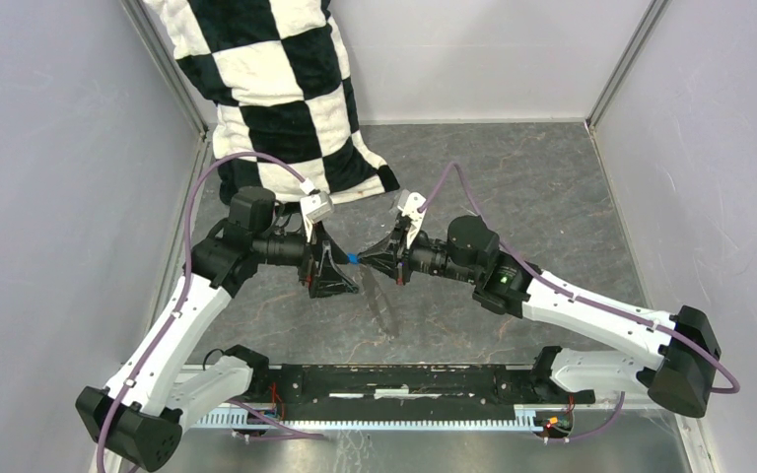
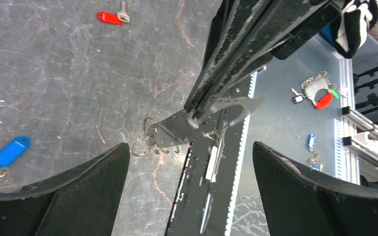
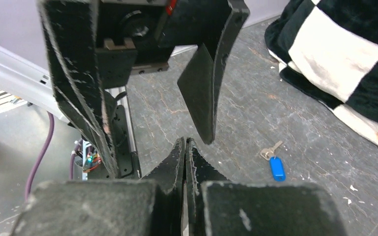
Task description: Put the keys on the keyring
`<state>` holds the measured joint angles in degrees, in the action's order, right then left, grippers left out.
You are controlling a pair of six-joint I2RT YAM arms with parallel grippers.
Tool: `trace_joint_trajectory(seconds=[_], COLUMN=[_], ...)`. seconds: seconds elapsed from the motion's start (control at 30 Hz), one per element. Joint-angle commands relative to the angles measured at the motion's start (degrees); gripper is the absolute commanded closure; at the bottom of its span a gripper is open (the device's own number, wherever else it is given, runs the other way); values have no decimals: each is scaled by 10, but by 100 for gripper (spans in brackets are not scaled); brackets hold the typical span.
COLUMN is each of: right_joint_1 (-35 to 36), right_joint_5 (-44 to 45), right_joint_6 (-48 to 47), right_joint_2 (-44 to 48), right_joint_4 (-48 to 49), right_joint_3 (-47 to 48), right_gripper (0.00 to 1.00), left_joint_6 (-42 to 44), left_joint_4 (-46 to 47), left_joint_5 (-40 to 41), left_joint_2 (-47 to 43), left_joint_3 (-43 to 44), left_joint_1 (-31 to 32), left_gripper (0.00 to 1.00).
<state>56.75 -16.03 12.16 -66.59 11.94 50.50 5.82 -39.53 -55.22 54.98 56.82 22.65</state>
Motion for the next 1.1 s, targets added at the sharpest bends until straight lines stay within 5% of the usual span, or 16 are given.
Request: trace_joint_trajectory(seconds=[0.0,0.17,0.33,0.57,0.73,0.9,1.07], right_joint_1=[14,26,35,41,43,42,43], right_joint_5=[19,0,-9,-24,-41,-46,-53], right_joint_6=[17,38,54,76,90,99,109], right_joint_2=[9,4,4,4,5,17,23], right_joint_4=[61,79,91,114,129,140,152], right_joint_3=[35,40,43,44,40,34,30], right_gripper=[100,100,100,99,100,100,99], left_joint_6=[-69,-23,21,14,-10,-20,-27], left_joint_4=[52,52,48,46,47,31,30], left_joint_5=[-26,-31,-63,-93,-130,-148,-145], left_joint_2=[-26,-42,-34,-36,-40,-46,-56], left_joint_3=[-20,-23,6,33,48,69,66], left_joint_1=[5,6,8,7,7,8,8], left_gripper=[0,2,27,28,47,51,68])
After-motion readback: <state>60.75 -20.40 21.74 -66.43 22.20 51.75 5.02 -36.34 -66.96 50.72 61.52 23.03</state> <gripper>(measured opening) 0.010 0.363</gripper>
